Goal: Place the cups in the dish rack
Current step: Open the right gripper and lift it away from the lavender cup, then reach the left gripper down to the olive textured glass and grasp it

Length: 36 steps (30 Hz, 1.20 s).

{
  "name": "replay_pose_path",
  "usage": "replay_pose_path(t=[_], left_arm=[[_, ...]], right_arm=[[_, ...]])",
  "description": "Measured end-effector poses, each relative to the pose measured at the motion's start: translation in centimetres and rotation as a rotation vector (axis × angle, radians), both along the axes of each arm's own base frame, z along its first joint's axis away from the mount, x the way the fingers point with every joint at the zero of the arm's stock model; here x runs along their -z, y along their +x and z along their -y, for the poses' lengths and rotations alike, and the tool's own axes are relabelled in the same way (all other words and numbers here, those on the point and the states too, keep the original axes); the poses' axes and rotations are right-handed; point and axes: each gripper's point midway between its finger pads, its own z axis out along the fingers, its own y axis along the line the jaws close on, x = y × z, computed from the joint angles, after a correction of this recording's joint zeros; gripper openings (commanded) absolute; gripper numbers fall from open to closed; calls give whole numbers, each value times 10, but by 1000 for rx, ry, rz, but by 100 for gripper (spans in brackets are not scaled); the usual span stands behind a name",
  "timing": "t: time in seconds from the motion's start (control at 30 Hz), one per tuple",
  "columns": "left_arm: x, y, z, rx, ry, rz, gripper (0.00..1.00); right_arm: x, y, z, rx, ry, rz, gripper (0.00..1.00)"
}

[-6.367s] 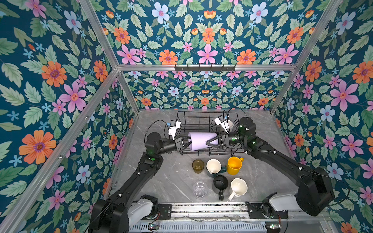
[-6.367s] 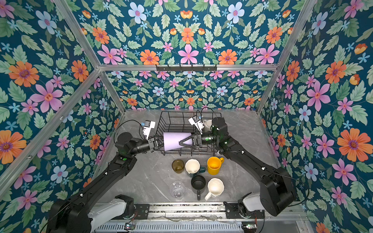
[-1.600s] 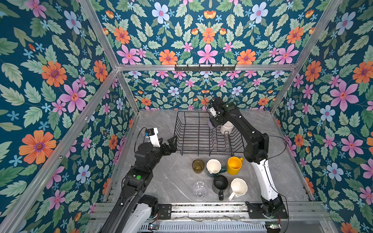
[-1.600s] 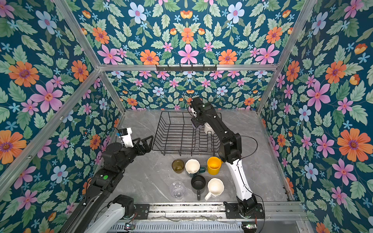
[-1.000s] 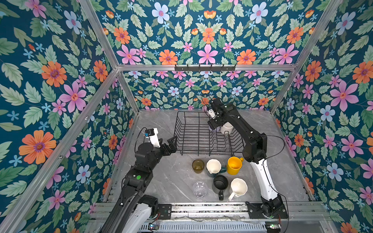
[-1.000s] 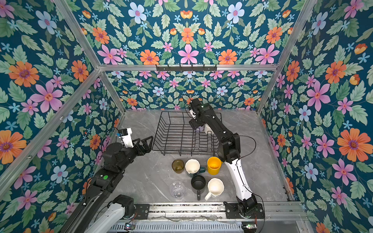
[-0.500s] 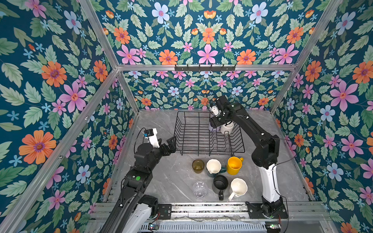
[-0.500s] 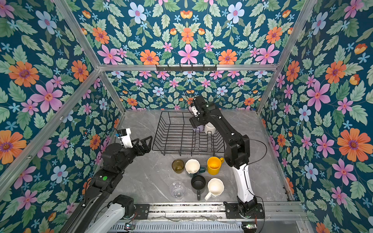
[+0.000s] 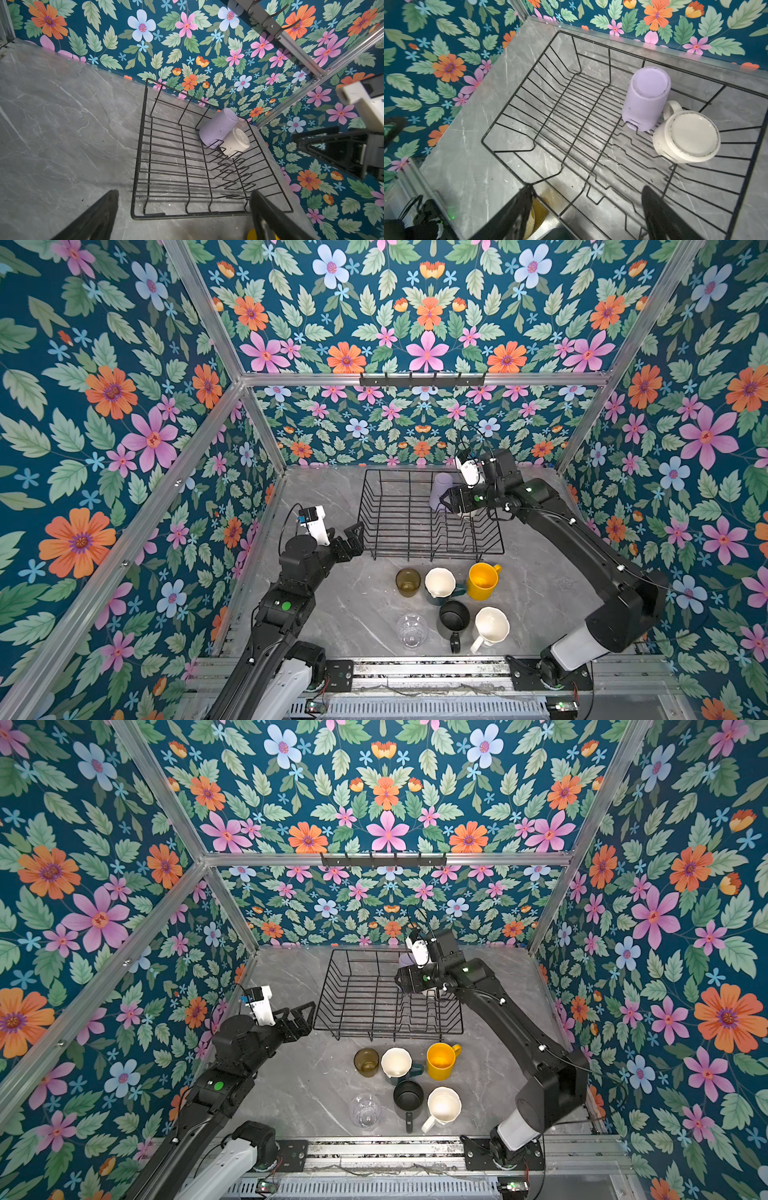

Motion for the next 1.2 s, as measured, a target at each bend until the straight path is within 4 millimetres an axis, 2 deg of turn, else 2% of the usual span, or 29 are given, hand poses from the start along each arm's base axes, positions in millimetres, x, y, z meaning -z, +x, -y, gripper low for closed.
replay_pose_path(t=[0.43, 0.7, 0.9, 1.2], left_arm=[[7, -13, 1, 28, -2, -51, 97], [15, -30, 1, 55, 16, -129, 96], [27, -39, 5, 91, 24, -200, 90], [51, -46, 25, 198, 26, -336, 81]], right_arm=[[9, -28, 9, 13, 78, 3, 85], [18, -30, 18, 57, 67, 14, 89], [23, -31, 21, 75, 65, 11, 89], [26, -33, 30, 115, 53, 24, 89]])
